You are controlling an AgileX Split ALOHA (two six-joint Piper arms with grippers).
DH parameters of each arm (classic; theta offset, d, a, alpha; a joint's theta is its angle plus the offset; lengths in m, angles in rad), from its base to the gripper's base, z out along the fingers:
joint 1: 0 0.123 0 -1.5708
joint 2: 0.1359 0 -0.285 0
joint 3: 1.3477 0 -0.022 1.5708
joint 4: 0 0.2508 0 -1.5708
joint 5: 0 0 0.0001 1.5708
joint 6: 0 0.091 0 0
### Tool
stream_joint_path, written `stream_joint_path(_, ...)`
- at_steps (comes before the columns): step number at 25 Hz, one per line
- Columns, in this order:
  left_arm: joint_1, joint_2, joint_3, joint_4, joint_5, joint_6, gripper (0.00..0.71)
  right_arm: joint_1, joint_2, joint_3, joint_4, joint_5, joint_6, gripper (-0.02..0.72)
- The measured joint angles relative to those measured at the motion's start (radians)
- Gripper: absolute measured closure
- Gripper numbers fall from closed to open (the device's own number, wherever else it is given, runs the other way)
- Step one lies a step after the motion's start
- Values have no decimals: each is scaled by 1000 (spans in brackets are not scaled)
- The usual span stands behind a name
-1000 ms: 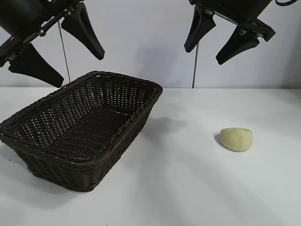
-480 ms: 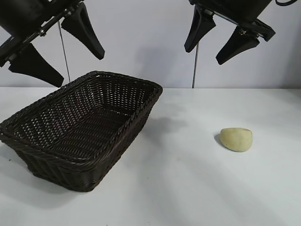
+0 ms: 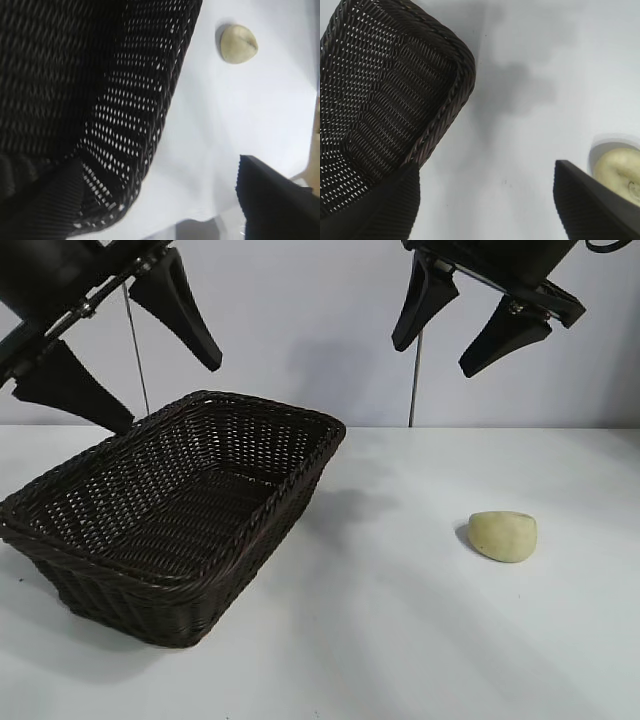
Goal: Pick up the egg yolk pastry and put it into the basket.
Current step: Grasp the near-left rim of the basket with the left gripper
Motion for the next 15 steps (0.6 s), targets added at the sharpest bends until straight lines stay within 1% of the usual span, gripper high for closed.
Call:
stream_joint_path(5,0,-7,0,7,27,-147,109,0,0,0,0,-1,0,167)
stream_joint_path(7,0,-22,0,30,27,-201,109,0,0,0,0,-1,0,167)
stream_joint_path(15,-6,-165,0,267,76,-463,109,0,0,0,-2,3,0,167)
